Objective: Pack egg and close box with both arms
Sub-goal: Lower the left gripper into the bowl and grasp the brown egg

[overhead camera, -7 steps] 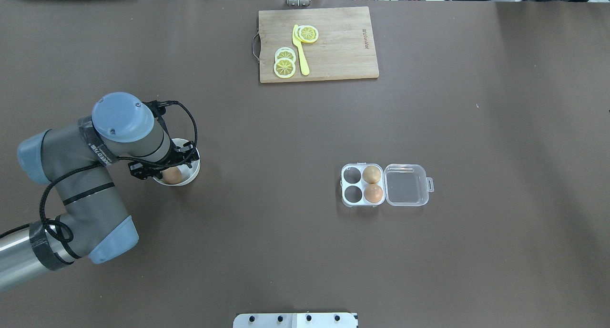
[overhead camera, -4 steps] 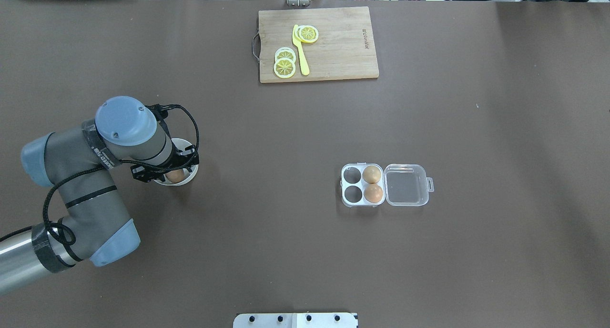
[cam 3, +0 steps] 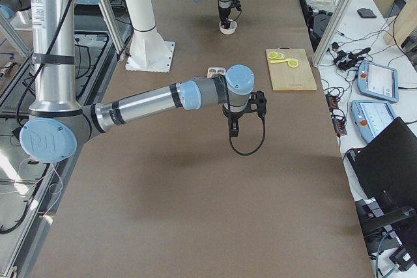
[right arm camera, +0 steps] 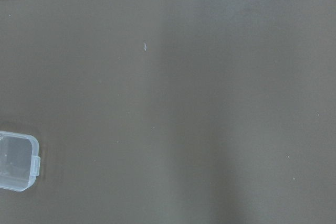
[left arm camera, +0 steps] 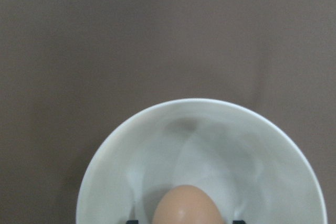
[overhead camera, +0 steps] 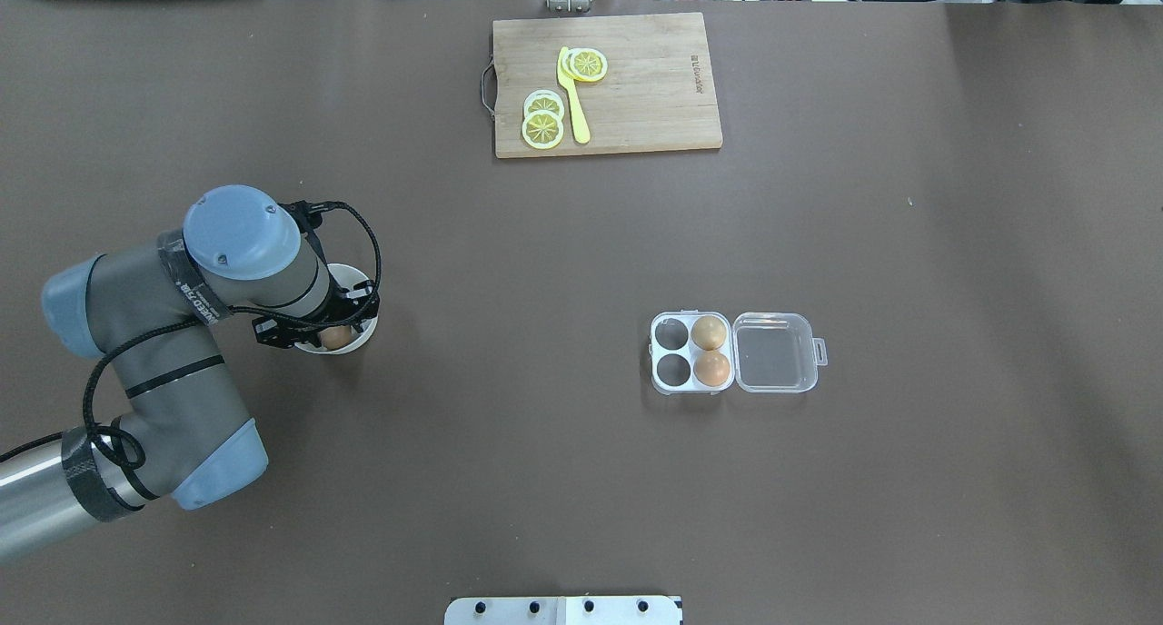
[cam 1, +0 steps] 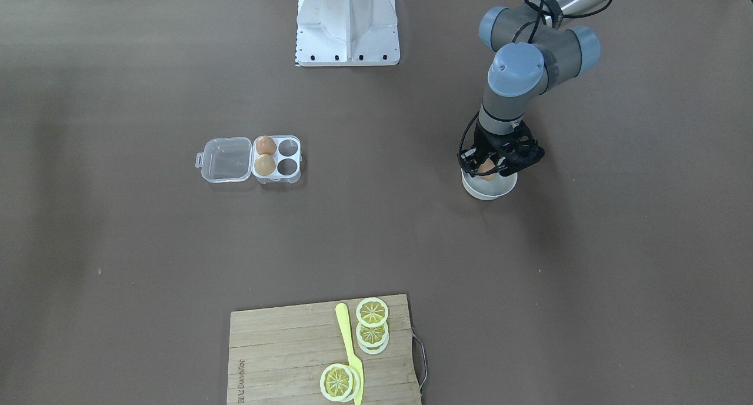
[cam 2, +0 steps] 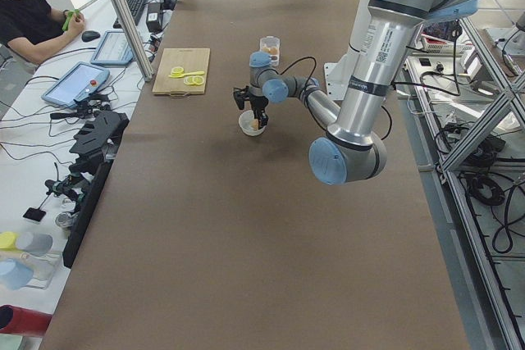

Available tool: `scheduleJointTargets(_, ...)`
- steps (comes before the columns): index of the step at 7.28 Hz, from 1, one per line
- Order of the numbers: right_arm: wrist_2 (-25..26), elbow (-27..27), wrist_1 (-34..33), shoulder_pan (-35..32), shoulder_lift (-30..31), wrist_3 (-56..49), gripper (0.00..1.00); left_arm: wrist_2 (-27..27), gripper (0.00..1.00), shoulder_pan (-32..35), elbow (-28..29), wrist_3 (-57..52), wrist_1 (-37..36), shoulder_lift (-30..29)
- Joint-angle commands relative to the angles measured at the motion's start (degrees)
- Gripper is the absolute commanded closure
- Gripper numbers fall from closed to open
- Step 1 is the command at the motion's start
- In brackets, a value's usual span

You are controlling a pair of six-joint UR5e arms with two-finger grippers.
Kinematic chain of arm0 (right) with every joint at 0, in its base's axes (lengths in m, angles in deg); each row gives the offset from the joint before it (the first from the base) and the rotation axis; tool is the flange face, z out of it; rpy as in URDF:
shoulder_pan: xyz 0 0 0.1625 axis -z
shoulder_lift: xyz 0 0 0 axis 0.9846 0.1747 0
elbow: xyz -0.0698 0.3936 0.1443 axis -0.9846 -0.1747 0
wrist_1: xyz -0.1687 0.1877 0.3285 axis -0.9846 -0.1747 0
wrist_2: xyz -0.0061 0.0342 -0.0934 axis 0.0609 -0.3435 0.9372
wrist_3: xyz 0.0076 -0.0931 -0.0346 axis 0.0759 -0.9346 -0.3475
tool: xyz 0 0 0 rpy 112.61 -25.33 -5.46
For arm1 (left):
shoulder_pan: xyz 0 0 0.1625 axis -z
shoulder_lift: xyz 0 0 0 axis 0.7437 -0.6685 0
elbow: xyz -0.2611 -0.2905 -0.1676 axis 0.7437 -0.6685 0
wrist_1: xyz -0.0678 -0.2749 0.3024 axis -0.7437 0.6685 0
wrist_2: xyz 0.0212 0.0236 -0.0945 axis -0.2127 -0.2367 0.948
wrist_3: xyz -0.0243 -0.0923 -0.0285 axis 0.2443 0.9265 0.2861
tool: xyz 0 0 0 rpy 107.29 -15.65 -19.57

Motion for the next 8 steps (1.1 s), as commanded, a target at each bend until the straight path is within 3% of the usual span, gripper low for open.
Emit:
scheduleJointTargets(1,-0.1,0.6,-0.1,-0.1,0.0,0.6,0.00,0.0,0.44,0.0,-0.2,0.0,0.0,-0.1)
scheduleJointTargets(3,-0.1,1.0,0.0,0.0,0.1,2.4,0.00,0.0,0.40,0.0,-0.1,-0.1,0.0,0.0)
scheduleJointTargets(4,-0.1,1.0,0.0,0.0,0.0,2.4,0.00,0.1,0.52,0.2,-0.8,-0.2,0.1,0.0)
scheduleJointTargets(5,0.0,1.0,-0.1,0.0,0.0,2.5,0.00,0.1,0.72,0.4,-1.2,-0.1,0.1,0.0)
scheduleJointTargets(7,-0.1,1.0,-0.1,0.0,0.0,2.5,0.00,0.1,0.98,1.7,-3.6,-0.2,0.0,0.7)
scheduleJointTargets(8,-0.1,1.0,-0.1,0.0,0.0,2.4,0.00,0.2,1.00,3.9,-6.3,-0.1,-0.2,1.7)
